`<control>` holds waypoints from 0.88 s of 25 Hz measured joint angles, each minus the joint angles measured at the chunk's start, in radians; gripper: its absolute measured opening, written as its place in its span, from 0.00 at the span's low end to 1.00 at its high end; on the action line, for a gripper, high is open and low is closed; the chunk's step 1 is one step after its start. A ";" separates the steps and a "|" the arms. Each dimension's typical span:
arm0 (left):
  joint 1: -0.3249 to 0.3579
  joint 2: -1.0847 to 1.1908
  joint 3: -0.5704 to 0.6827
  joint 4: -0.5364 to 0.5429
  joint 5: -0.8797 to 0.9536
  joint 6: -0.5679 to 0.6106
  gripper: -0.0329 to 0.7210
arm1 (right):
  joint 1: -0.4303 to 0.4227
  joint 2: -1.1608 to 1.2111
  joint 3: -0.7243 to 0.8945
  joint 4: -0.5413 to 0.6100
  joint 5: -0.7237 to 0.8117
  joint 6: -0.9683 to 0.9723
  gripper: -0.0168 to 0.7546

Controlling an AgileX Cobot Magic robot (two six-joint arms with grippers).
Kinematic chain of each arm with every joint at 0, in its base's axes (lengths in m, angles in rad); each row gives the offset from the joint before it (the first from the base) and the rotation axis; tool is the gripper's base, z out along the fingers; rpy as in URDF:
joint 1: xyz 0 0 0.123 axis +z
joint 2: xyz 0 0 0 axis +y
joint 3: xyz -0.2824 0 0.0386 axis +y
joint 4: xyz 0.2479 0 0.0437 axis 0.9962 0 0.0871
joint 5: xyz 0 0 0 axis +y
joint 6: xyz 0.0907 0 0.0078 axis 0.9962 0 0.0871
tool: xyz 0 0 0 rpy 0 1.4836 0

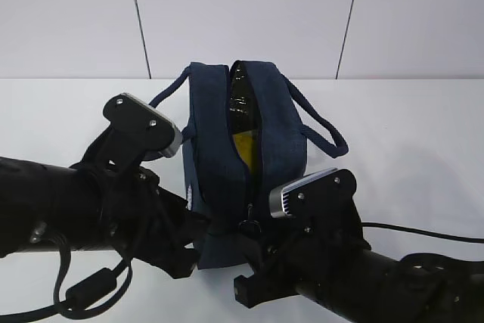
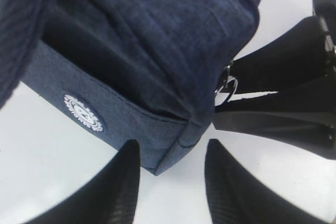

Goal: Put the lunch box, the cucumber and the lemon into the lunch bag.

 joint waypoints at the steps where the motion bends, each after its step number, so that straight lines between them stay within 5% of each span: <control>1: 0.000 0.000 0.000 0.000 0.000 0.000 0.44 | 0.000 0.000 0.000 0.000 0.000 0.000 0.34; 5: 0.000 0.000 0.000 0.000 0.000 0.000 0.44 | 0.000 0.002 -0.001 0.000 0.000 0.000 0.31; 16: 0.000 0.000 0.000 0.000 0.004 -0.001 0.44 | 0.000 0.002 -0.001 -0.007 -0.002 0.000 0.03; 22: 0.000 0.000 0.000 0.002 0.026 -0.001 0.44 | 0.000 -0.008 -0.001 -0.039 -0.002 0.012 0.00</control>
